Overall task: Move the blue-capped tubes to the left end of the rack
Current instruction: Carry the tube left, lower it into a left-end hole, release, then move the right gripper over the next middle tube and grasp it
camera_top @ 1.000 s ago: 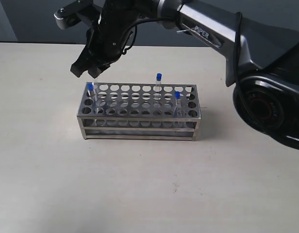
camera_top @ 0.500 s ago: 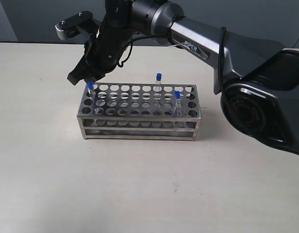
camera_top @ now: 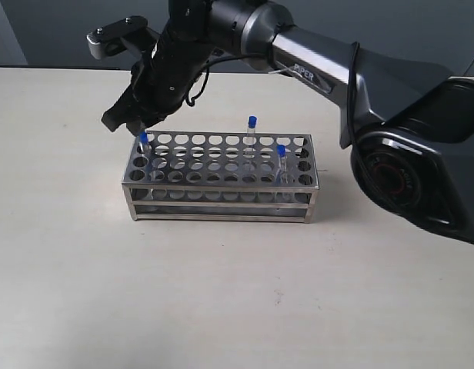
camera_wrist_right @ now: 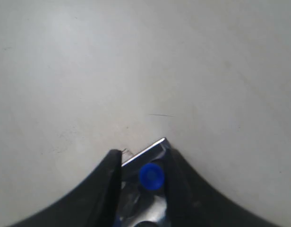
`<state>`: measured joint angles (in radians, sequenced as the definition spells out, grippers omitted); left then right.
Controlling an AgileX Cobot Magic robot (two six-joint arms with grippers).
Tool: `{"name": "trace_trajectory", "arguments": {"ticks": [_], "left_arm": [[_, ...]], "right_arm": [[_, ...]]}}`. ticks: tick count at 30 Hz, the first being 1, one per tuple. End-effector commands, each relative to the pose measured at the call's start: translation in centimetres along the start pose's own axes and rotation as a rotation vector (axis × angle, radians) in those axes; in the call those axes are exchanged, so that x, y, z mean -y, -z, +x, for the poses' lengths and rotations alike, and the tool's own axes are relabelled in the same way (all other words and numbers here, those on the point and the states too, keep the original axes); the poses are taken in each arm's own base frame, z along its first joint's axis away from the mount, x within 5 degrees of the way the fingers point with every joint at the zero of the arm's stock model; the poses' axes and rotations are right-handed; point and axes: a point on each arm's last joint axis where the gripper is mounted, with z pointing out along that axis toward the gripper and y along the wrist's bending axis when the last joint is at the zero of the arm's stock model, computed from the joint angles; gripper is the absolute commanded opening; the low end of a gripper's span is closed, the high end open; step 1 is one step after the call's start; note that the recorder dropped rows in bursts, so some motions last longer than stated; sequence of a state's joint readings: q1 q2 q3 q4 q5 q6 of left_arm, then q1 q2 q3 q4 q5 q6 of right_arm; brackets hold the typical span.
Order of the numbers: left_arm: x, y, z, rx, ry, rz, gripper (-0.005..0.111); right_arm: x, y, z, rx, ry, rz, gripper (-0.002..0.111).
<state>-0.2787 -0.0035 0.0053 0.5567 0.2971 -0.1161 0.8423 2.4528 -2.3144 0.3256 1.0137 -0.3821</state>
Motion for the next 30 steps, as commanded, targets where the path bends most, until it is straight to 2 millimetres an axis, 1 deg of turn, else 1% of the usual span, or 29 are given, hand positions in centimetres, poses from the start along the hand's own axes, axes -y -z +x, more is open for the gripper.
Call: {"name": "trace_trajectory", "arguments": {"ticks": [1, 3, 6, 9, 12, 16, 19, 21, 23, 27, 30], "left_arm": [[0.0, 0.0, -0.2, 0.008, 0.006, 0.004, 0.001], [0.0, 0.0, -0.2, 0.008, 0.006, 0.004, 0.001], [0.0, 0.0, -0.2, 0.008, 0.006, 0.004, 0.001], [0.0, 0.0, -0.2, 0.008, 0.006, 0.004, 0.001], [0.0, 0.0, -0.2, 0.008, 0.006, 0.004, 0.001], [0.0, 0.0, -0.2, 0.01, 0.006, 0.004, 0.001], [0.0, 0.0, -0.2, 0.01, 0.004, 0.003, 0.001], [0.0, 0.0, -0.2, 0.01, 0.004, 0.003, 0.001], [0.0, 0.0, -0.2, 0.01, 0.004, 0.003, 0.001], [0.0, 0.0, -0.2, 0.01, 0.004, 0.003, 0.001], [0.0, 0.0, -0.2, 0.01, 0.004, 0.003, 0.001]], "right_arm": [[-0.2, 0.2, 0.0, -0.01, -0.054, -0.024, 0.05], [-0.2, 0.6, 0.0, -0.016, -0.07, -0.022, 0.05], [-0.4, 1.6, -0.2, -0.022, -0.072, -0.025, 0.046], [-0.6, 2.9, -0.7, -0.007, -0.071, -0.007, 0.044], [-0.7, 4.8, -1.2, 0.013, -0.07, 0.029, 0.044], [-0.3, 7.1, -1.1, -0.037, -0.071, 0.136, 0.044], [0.4, 8.2, -0.5, -0.113, -0.085, 0.248, 0.044], [1.0, 8.5, -0.4, -0.124, -0.078, 0.32, 0.044], [1.5, 8.6, -0.2, -0.131, -0.091, 0.354, 0.044], [1.6, 8.7, -0.2, -0.121, -0.113, 0.325, 0.044], [1.6, 9.1, -0.3, -0.117, -0.109, 0.342, 0.043]]}}
